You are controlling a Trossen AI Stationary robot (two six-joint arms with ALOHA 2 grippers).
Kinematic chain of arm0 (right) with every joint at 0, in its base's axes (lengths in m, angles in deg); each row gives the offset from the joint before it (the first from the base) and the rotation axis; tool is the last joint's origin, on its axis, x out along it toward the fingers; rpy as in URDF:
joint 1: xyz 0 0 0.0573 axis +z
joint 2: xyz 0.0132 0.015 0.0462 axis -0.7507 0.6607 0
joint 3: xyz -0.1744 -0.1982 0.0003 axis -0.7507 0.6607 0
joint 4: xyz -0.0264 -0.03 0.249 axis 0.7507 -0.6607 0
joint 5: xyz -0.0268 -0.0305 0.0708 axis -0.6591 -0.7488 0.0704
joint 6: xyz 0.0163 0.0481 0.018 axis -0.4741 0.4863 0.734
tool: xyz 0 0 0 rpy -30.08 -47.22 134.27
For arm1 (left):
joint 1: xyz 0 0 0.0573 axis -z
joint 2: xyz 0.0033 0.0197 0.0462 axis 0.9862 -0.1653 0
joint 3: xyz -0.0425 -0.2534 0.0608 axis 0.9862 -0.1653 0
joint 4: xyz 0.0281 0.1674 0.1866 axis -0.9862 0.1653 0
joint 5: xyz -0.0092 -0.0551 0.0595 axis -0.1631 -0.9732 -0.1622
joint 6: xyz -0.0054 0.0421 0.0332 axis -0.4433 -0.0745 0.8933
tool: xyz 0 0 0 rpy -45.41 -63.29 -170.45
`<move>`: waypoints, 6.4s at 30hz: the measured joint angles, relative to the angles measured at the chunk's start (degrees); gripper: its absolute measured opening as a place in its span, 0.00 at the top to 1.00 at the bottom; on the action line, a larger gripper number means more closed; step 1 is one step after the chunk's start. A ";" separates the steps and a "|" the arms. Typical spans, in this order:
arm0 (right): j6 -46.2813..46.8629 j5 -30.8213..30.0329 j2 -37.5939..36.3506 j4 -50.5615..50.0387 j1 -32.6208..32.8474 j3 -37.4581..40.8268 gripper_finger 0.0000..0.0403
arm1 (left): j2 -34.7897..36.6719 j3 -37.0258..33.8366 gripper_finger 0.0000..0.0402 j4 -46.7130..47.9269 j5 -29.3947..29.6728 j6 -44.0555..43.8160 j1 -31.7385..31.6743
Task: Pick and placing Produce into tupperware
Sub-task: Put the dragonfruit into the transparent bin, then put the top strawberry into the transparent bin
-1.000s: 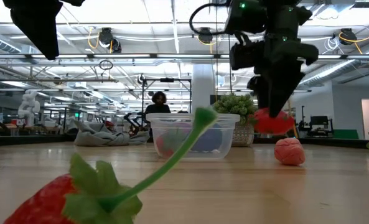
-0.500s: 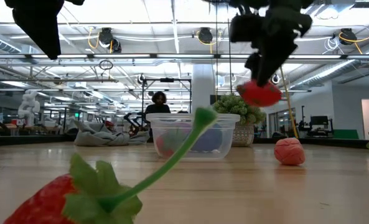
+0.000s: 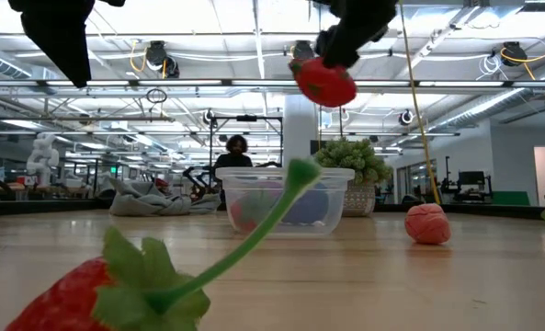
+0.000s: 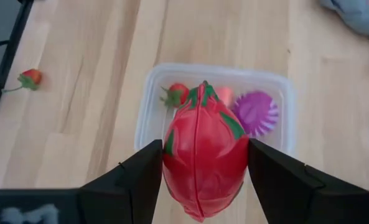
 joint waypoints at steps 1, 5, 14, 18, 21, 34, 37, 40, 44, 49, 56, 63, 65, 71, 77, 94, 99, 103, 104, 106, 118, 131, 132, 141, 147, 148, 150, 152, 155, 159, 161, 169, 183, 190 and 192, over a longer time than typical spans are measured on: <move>-0.65 0.01 1.29 0.07 0.02 -1.20 0.47 | 0.00 0.00 0.51 -0.04 0.00 0.00 0.00; -3.40 -0.12 5.97 -0.63 0.20 -5.68 0.47 | 0.00 0.00 0.51 -0.08 0.00 0.00 0.00; -4.80 -0.12 11.76 -1.85 0.20 -8.52 0.47 | 0.00 0.00 0.51 -0.06 0.00 1.63 0.00; -5.10 -0.01 13.77 -1.09 0.20 -8.52 0.47 | 0.00 0.00 0.51 -0.05 0.51 2.39 0.00; -6.11 0.01 14.03 -1.02 0.20 -8.52 0.47 | 0.00 0.00 0.51 -0.04 0.52 2.39 0.00; -6.28 -0.01 14.76 0.33 0.20 -8.54 0.47 | 0.00 0.00 0.51 -0.04 0.52 2.72 0.00; -6.42 -0.05 15.31 0.18 0.20 -8.50 0.47 | 0.00 0.00 0.51 -0.02 0.55 2.76 0.00; -7.61 -0.27 16.62 -0.27 0.16 -8.51 0.47 | 0.00 0.00 0.51 -0.01 0.53 2.76 0.00; -8.06 -0.34 18.08 -1.02 -0.21 -8.45 0.47 | 0.00 0.00 0.51 -0.01 0.55 2.78 0.00; -9.24 -0.60 18.44 -1.55 -0.58 -8.45 0.47 | -0.02 0.00 0.51 -0.01 0.57 2.78 0.00; -9.29 -0.62 18.31 -1.70 -0.67 -8.45 0.47 | -0.02 0.00 0.51 -0.02 0.57 2.80 0.00; -10.92 -3.63 18.31 -1.50 -1.10 -8.45 0.47 | -0.02 0.00 0.51 -0.04 0.57 2.89 0.00; -10.95 -3.75 18.31 -1.49 -1.23 -8.45 0.47 | -0.02 0.00 0.51 -0.02 0.57 2.89 0.00; -10.98 -3.57 18.31 -1.48 -1.55 -8.45 0.47 | -0.02 0.00 0.51 -0.03 0.57 2.89 0.01; -10.98 -3.59 18.31 -1.47 -1.77 -8.45 0.47 | -0.02 0.00 0.51 -0.02 0.57 2.87 0.00; -12.45 -3.59 18.29 -1.43 -1.85 -8.45 0.47 | -0.02 0.00 0.51 -0.02 0.57 2.85 0.00; -13.32 -3.59 18.29 -1.43 -1.96 -8.45 0.47 | -0.02 0.00 0.51 -0.02 0.57 2.85 0.01; -13.34 -3.60 18.29 -1.41 -2.54 -8.45 0.47 | -0.02 0.00 0.51 -0.02 0.57 2.85 0.02; -13.34 -3.62 18.26 -1.43 -2.67 -8.45 0.47 | -0.02 0.00 0.51 -0.02 0.57 2.82 0.02; -13.34 -3.62 18.24 -1.41 -2.92 -8.45 0.47 | -0.02 0.00 0.51 -0.02 0.57 2.85 0.00; -13.78 -3.64 18.22 -1.43 -2.88 -8.45 0.47 | -0.02 0.00 0.51 -0.03 0.57 2.85 0.01; -13.78 -3.66 18.29 0.34 -2.96 -5.16 0.47 | -0.02 0.00 0.51 -0.04 0.57 2.85 0.02; -13.78 -3.66 18.29 0.45 -2.94 -5.04 0.47 | -0.02 0.00 0.51 -0.04 0.57 2.85 0.00; -15.04 -6.21 18.29 0.81 -2.92 -5.02 0.47 | -0.02 0.00 0.51 -0.04 0.57 2.84 0.02; -15.23 -6.22 18.29 0.93 -2.93 -5.02 0.46 | -0.02 0.00 0.51 -0.04 0.57 2.85 0.00; -15.25 -6.22 18.29 0.95 -2.93 -5.02 0.45 | -0.02 0.00 0.51 -0.04 0.57 2.83 0.02; -15.27 -6.22 18.29 1.19 -2.92 -5.02 0.41 | -0.02 0.00 0.51 -0.04 0.57 2.82 0.01; -15.13 -6.22 18.29 1.54 -2.92 -5.02 0.38 | -0.02 0.00 0.51 -0.04 0.57 2.83 0.02; -15.09 -6.24 18.29 1.81 -2.93 -5.02 0.34 | -0.02 0.00 0.51 -0.04 0.57 2.85 0.02; -15.09 -6.26 18.29 1.87 -2.94 -5.02 0.31 | -0.02 0.00 0.51 -0.04 0.57 2.85 0.02; -15.13 -6.65 18.29 1.85 -2.92 -5.04 0.31 | -0.02 0.00 0.51 -0.04 0.57 2.85 0.01; -16.42 -11.02 18.07 1.69 -2.01 -5.02 0.31 | -0.02 0.00 0.51 -0.04 0.57 2.85 0.01; -8.90 -13.93 8.35 -2.57 2.59 -5.04 0.31 | -0.02 0.00 0.51 -0.15 1.11 2.85 0.00; 9.21 -13.78 1.82 -15.84 7.89 -5.06 0.31 | -0.02 0.00 0.51 -0.38 1.16 3.44 0.00; 14.81 -13.62 0.98 -20.67 9.61 -5.06 0.31 | -0.02 0.00 0.51 -0.81 1.16 3.44 0.00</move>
